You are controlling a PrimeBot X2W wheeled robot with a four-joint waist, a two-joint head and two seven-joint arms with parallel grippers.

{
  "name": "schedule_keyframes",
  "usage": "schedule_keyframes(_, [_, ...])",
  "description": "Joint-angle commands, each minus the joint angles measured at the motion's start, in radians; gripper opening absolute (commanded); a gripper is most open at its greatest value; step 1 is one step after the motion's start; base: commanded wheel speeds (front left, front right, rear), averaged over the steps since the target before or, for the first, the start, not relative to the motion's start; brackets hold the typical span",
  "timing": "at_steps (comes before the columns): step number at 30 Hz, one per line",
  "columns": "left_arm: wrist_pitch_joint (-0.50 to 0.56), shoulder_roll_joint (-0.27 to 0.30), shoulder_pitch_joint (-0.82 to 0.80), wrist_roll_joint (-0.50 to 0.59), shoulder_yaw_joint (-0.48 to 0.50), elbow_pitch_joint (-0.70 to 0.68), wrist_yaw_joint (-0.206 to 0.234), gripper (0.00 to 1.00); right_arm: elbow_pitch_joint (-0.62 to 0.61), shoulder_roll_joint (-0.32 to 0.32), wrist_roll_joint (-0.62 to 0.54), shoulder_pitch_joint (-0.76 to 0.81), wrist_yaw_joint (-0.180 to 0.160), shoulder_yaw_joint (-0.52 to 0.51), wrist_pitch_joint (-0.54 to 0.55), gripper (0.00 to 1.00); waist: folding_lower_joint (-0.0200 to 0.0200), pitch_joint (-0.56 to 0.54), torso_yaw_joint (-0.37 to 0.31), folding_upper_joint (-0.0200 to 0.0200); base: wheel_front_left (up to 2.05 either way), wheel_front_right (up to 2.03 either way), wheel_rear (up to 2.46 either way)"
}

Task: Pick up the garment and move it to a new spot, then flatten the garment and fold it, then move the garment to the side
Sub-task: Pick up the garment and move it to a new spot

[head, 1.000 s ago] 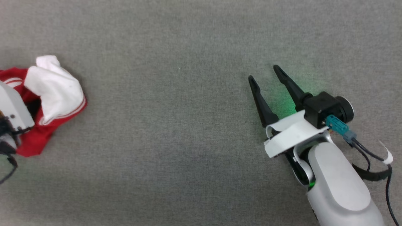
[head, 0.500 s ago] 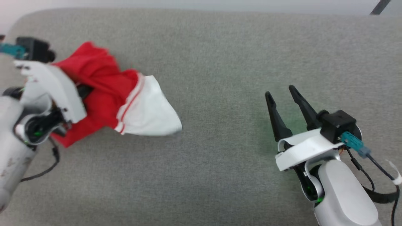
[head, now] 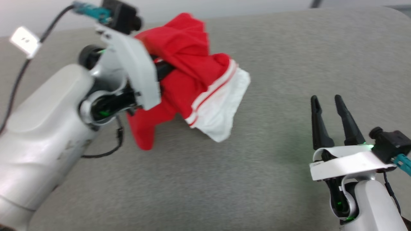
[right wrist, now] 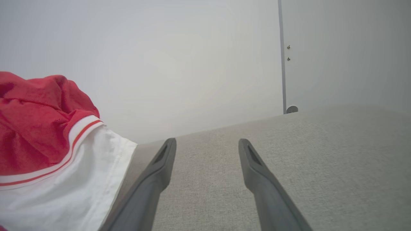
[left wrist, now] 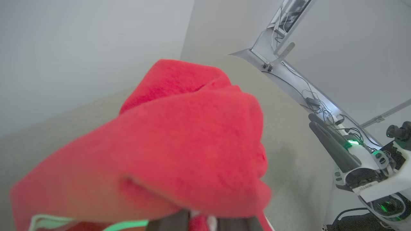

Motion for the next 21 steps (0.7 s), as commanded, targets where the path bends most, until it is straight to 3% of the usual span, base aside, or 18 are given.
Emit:
schedule_keyframes(1, [0.005,-0.017,-0.017,0.006,-0.004,0.011,0.001,0.0,-0.016,0.002,0.018,0.015,0.0,-0.006,-0.004,1.0,0.0,0.022,-0.096,-0.0001,0.0,0.0,0.0])
schedule_keyframes(9, [0.076,-0.067,-0.038,-0.005,-0.048,0.112,-0.003,0.0,-0.058,0.002,0.074,0.032,0.0,0.01,-0.004,1.0,0.0,0.072,-0.209,-0.0001,0.0,0.0,0.0])
schedule_keyframes(15, [0.12,-0.044,-0.011,0.009,-0.103,0.232,-0.006,0.0,-0.083,0.002,0.11,0.042,0.0,0.035,-0.004,1.0,0.0,0.109,-0.277,-0.0001,0.0,0.0,0.0])
schedule_keyframes(21, [0.14,-0.01,0.001,0.051,-0.176,0.321,-0.005,0.0,-0.103,0.002,0.128,0.05,0.0,0.04,-0.004,1.0,0.0,0.129,-0.302,-0.0001,0.0,0.0,0.0])
